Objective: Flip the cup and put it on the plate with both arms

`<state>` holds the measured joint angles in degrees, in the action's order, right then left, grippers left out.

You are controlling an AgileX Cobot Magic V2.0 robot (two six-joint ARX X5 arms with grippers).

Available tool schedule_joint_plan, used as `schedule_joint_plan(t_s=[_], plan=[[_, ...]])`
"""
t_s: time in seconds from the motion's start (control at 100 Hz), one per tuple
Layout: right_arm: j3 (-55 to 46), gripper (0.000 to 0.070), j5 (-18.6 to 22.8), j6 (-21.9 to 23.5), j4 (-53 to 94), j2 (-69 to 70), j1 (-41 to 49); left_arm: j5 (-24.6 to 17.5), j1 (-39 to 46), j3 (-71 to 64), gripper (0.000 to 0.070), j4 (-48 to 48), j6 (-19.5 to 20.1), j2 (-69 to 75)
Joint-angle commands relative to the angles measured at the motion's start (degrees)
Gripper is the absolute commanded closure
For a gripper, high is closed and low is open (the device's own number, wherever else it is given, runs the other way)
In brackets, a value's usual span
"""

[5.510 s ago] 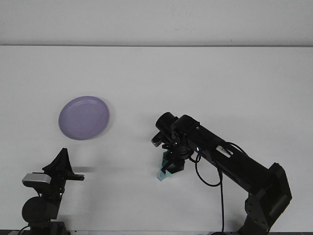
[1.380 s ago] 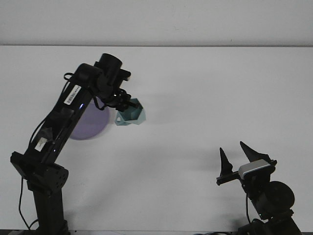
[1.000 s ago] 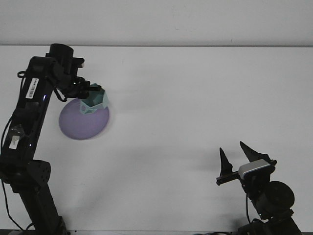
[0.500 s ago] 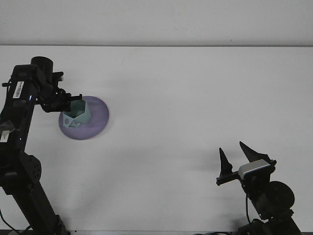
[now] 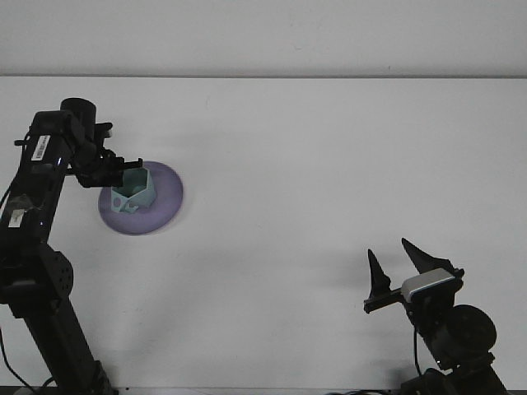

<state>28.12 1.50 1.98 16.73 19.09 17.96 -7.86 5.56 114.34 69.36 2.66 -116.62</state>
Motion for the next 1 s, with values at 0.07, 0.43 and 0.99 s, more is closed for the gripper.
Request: schedule_joint_plan(t_s=[0.07, 0.43, 0.99], plan=[[0.13, 0.0240, 0.09, 0.83, -0.66, 0.09, 0.24, -0.02, 0.04, 1.20, 0.0688, 0.94, 0.33, -1.49], [0.13, 0.0240, 0.11, 0.83, -0.61, 0.09, 0.24, -0.07, -0.17, 1.22, 0.0225, 1.03, 0.33, -2.45], [0.13, 0.0240, 0.04, 0.81, -0.48, 0.09, 0.24, -0.09, 0.85, 5.25, 0.0273, -2.29, -0.79, 16.52]])
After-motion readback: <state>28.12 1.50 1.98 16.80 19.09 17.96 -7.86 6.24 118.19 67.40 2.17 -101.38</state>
